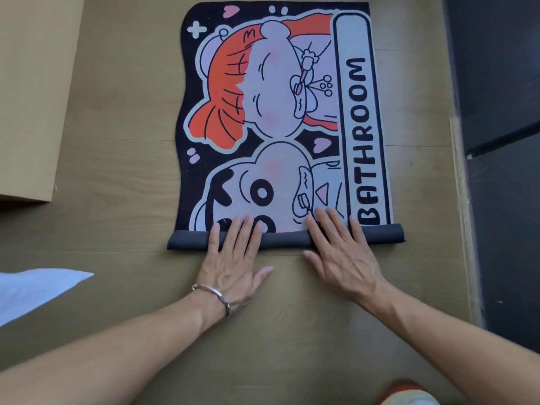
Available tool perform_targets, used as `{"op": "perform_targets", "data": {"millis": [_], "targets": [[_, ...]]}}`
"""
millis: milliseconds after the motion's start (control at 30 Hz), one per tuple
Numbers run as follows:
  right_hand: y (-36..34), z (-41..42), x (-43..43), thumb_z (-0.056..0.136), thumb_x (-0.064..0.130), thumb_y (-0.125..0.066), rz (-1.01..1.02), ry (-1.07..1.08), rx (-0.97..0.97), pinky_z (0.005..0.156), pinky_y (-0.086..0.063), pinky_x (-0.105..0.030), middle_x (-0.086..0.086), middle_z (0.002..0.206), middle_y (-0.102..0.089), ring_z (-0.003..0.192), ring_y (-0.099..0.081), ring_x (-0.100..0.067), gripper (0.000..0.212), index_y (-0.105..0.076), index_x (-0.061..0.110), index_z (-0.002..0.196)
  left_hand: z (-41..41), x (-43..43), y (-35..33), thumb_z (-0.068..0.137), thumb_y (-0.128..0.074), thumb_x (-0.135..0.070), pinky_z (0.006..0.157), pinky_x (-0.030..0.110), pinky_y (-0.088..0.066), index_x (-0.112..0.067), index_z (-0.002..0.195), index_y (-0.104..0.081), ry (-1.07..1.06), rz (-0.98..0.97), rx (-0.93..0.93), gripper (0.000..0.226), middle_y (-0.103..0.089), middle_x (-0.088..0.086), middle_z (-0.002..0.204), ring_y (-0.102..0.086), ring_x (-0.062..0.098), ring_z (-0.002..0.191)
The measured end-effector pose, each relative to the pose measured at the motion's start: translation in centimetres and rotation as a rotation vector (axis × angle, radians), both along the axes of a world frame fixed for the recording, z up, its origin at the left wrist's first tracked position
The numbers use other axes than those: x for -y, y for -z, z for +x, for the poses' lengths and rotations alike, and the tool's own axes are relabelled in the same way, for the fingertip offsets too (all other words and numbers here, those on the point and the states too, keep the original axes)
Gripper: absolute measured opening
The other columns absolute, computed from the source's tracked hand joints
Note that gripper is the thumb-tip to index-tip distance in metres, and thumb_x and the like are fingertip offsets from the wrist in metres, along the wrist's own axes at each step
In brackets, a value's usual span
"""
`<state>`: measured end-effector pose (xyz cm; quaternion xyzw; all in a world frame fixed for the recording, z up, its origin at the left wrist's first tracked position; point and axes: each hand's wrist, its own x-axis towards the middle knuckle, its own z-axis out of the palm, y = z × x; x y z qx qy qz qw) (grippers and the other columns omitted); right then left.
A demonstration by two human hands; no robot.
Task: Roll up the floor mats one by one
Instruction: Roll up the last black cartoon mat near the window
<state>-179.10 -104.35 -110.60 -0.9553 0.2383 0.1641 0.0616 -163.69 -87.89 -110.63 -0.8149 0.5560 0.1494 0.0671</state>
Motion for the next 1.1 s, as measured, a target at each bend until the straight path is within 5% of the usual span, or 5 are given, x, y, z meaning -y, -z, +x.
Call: {"op": "perform_targets", "data": {"millis": [300, 500, 700, 967, 1100], "targets": [[-0.1, 3.4, 2.7, 0.097, 0.056, -0.004, 0.024, 0.062, 0.074, 0.113, -0.018, -0.048, -0.017, 0.151, -0.032, 0.139, -0.031, -0.034, 0.071, -0.036, 0.015, 0.145, 2.6, 3.9, -0.1, 0.091, -0.004, -0.061, 0.107, 0.060, -0.022, -0.007, 0.143, -0.020, -0.095, 0.054, 0.047, 0.077, -0.032, 0.013, 0.151, -0.033, 0.030, 0.138], [-0.5, 5.9, 5.0, 0.091, 0.059, -0.002, 0.025, 0.071, 0.058, 0.115, -0.002, -0.044, -0.015, 0.158, -0.010, 0.146, -0.009, -0.030, 0.073, -0.016, 0.020, 0.152, 4.6, 6.2, 0.0, 0.084, 0.006, -0.062, 0.113, 0.055, -0.010, -0.013, 0.144, 0.002, -0.087, 0.046, 0.131, 0.077, -0.010, 0.010, 0.157, -0.010, 0.024, 0.145], [-0.4, 7.3, 6.5, 0.089, 0.058, 0.001, 0.004, 0.066, 0.054, 0.116, 0.001, -0.042, -0.012, 0.160, -0.002, 0.147, -0.001, -0.027, 0.075, -0.010, 0.021, 0.153, 6.3, 7.9, -0.2, 0.089, -0.003, -0.059, 0.109, 0.057, -0.021, -0.012, 0.148, -0.023, -0.047, 0.058, 0.138, 0.078, -0.025, 0.013, 0.154, -0.026, 0.027, 0.141], [-0.3, 9.4, 8.6, 0.089, 0.057, 0.000, 0.009, 0.085, 0.078, 0.117, -0.003, -0.044, -0.014, 0.160, -0.006, 0.147, -0.005, -0.029, 0.075, -0.012, 0.020, 0.153, 7.8, 10.0, -0.2, 0.089, 0.002, -0.051, 0.111, 0.057, -0.015, -0.018, 0.150, -0.018, -0.073, 0.052, 0.115, 0.072, -0.016, 0.011, 0.156, -0.015, 0.026, 0.145], [-0.2, 9.8, 8.9, 0.089, 0.056, -0.001, 0.006, 0.084, 0.065, 0.117, -0.005, -0.045, -0.015, 0.159, -0.009, 0.147, -0.007, -0.030, 0.075, -0.016, 0.018, 0.152, 8.0, 10.2, 0.0, 0.092, 0.003, -0.049, 0.113, 0.054, -0.006, -0.022, 0.151, 0.000, -0.072, 0.060, 0.096, 0.065, 0.003, 0.009, 0.159, 0.003, 0.024, 0.146]]}}
